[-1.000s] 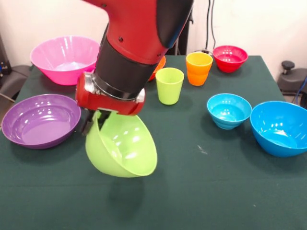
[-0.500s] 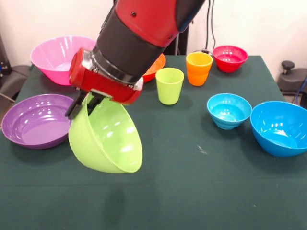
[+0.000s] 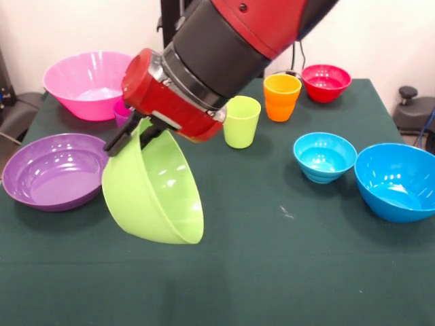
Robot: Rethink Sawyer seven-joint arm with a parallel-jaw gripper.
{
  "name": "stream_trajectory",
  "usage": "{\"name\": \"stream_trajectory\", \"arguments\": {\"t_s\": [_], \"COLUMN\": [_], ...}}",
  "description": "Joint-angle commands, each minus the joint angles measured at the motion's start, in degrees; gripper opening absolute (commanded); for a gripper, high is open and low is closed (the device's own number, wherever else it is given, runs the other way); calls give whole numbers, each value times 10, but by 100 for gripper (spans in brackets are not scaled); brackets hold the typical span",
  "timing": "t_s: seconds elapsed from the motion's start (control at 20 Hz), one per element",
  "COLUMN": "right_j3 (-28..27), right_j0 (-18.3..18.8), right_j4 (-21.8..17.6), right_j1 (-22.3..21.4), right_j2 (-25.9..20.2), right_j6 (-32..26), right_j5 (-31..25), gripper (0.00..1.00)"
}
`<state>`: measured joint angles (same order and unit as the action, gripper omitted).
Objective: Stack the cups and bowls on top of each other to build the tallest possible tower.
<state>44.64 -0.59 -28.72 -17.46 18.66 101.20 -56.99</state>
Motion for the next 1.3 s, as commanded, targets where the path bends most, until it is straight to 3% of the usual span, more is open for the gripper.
{"name": "stream_trajectory", "arguments": {"t_s": [0.05,0.8,1.3], "right_j3": [-18,-27,-50], "right_j0": [-27,-62,-63], "right_j4": [-15,-27,-8], "right_j1": [46,90,119], "right_j2": [24,116,160], "right_j6": [112,180,193], "right_j5": [-68,-33,-50], "gripper": [0,0,0]}}
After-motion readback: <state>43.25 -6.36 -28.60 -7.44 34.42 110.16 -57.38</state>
